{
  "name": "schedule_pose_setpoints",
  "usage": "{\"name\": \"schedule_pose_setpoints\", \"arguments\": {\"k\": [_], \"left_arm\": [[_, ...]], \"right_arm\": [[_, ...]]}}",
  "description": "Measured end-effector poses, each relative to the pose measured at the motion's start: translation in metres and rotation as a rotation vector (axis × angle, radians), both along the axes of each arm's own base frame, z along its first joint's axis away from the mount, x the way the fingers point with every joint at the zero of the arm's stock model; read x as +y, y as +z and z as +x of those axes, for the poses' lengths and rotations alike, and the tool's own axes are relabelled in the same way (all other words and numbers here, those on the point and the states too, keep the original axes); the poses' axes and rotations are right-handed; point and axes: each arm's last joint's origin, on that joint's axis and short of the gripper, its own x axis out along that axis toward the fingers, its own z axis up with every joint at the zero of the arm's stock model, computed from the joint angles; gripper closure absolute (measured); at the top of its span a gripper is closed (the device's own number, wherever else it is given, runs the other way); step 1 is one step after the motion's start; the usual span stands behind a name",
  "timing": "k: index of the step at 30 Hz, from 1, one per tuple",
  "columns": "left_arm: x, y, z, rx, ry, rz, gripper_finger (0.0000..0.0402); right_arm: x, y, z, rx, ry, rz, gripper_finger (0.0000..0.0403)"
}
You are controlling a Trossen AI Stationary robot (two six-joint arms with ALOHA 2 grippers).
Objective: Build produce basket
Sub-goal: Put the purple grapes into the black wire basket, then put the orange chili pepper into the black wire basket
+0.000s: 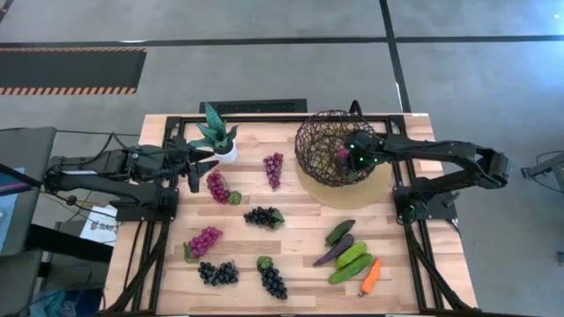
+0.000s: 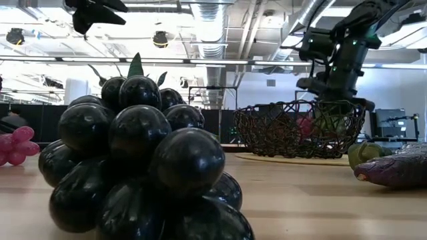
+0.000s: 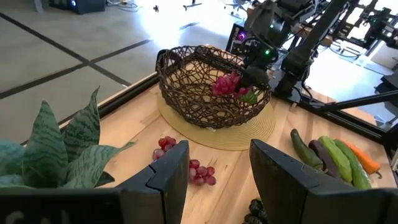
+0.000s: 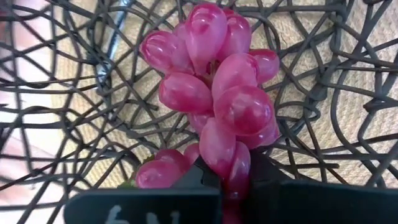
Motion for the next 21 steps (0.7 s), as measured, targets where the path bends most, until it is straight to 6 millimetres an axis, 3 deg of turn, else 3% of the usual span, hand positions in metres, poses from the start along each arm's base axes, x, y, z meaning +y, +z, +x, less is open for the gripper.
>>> {"name": "schedule_pose_setpoints", "arguments": {"k": [3, 12, 17, 21], "left_arm": [[0.000, 0.000, 0.000, -0.006, 0.006, -0.017, 0.0246], [0.000, 0.000, 0.000, -0.009, 0.010, -0.026, 0.0246], [0.000, 0.000, 0.000, -0.009, 0.010, -0.026, 0.0246], [0.000, 0.000, 0.000, -0.009, 0.010, -0.026, 0.0246]], "right_arm": [[0.000, -0.003, 0.001, 0.006, 0.012, 0.015, 0.0372], [0.003, 0.005, 0.000, -0.039, 0.032, 0.017, 0.0264], [0.002, 0.026, 0.001, -0.094, 0.055, -0.022, 0.0226], [0.003, 0.055, 0.002, -0.157, 0.084, -0.049, 0.0210]]}}
